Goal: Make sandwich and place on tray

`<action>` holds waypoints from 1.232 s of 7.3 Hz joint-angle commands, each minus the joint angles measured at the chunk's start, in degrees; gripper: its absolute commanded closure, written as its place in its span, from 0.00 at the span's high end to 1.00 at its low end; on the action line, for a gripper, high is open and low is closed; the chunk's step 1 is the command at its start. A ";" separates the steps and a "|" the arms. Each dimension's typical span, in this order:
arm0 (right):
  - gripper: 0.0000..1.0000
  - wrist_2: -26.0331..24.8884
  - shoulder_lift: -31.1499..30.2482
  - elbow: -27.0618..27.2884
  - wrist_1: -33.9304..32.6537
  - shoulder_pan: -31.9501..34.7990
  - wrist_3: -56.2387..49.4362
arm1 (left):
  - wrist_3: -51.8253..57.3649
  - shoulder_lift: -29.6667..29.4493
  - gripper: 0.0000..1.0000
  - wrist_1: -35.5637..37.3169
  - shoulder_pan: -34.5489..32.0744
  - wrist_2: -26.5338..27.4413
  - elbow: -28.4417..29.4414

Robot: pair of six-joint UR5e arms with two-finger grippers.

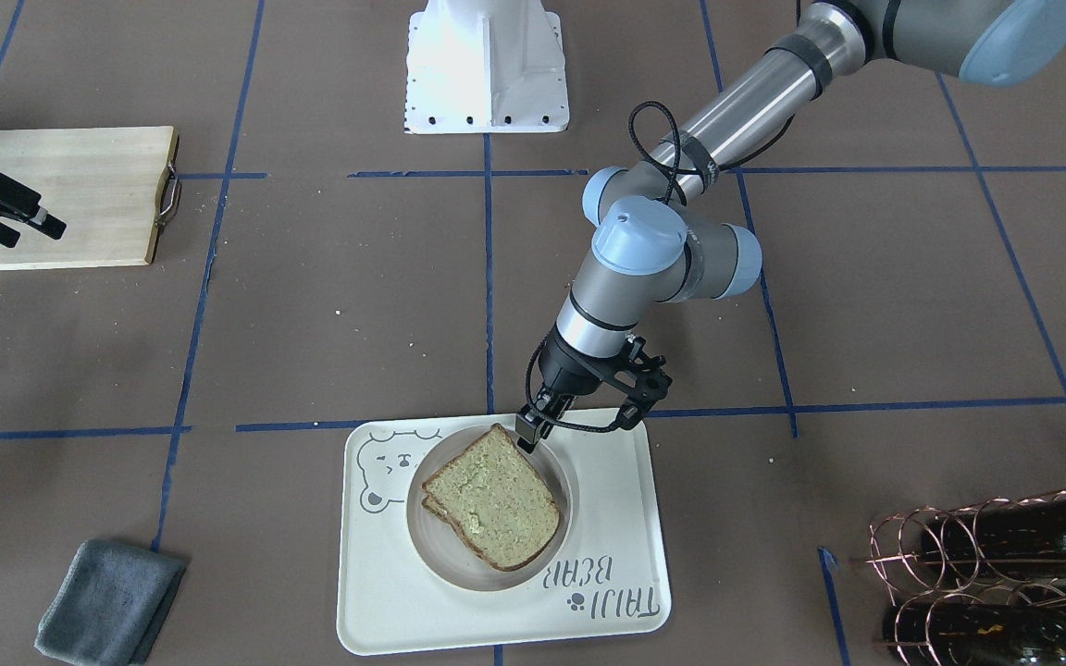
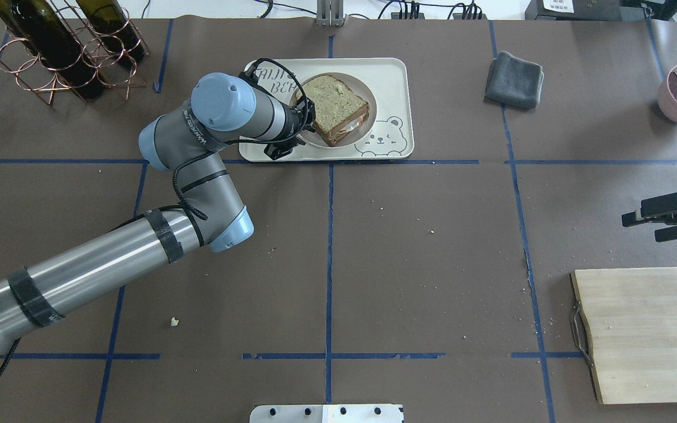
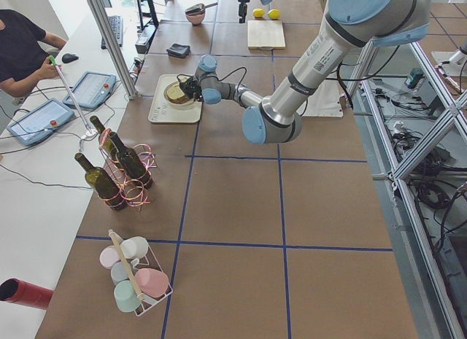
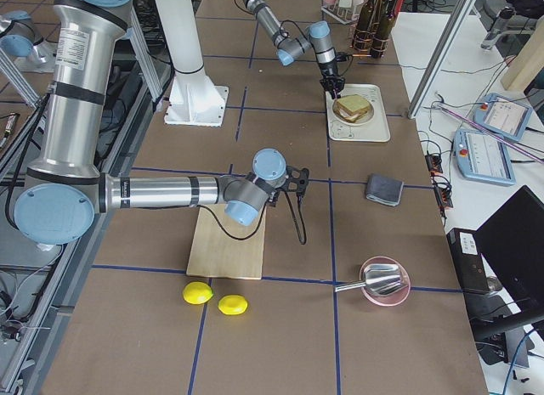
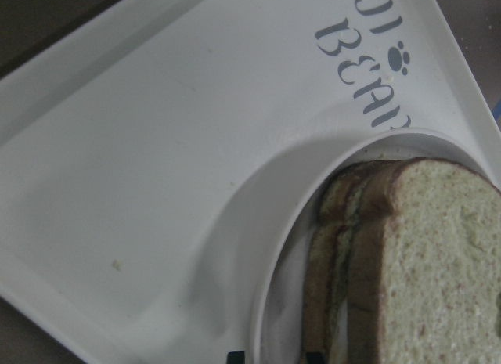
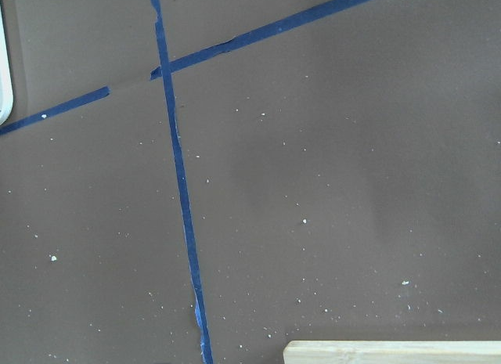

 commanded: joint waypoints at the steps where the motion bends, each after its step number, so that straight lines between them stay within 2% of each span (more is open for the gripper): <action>1: 1.00 0.05 0.00 -0.12 -0.09 0.15 0.00 | 4.02 10.62 0.39 0.22 -0.37 -0.61 -13.25; 2: 1.00 0.05 0.09 -0.21 -0.18 0.59 -0.09 | 7.78 14.94 0.39 0.49 -0.81 -4.27 -18.54; 3: 1.00 0.05 0.00 -0.39 -0.44 1.11 -0.87 | 14.26 21.59 0.39 0.49 -3.16 -10.31 -25.47; 4: 1.00 -0.12 -0.09 -0.82 -0.79 1.38 -2.10 | 24.33 30.88 0.39 0.49 -4.93 -12.72 -33.37; 5: 1.00 -0.56 -0.78 -1.44 -0.88 1.73 -4.28 | 36.61 40.89 0.39 0.49 -6.77 -12.92 -39.71; 6: 1.00 -1.61 -1.66 -1.44 -2.88 2.60 -8.31 | 52.66 49.26 0.55 0.32 -10.62 -13.09 -42.39; 7: 1.00 -2.14 -1.84 -1.44 -7.86 5.13 -16.62 | 68.39 53.43 1.00 0.40 -17.62 -14.92 -41.46; 8: 1.00 -2.06 -1.85 -1.44 -13.65 8.64 -25.40 | 79.43 56.52 1.00 2.23 -25.26 -16.94 -41.01; 9: 1.00 -2.06 -1.76 -1.44 -19.37 12.16 -33.67 | 89.89 56.73 1.00 8.86 -33.25 -20.44 -40.83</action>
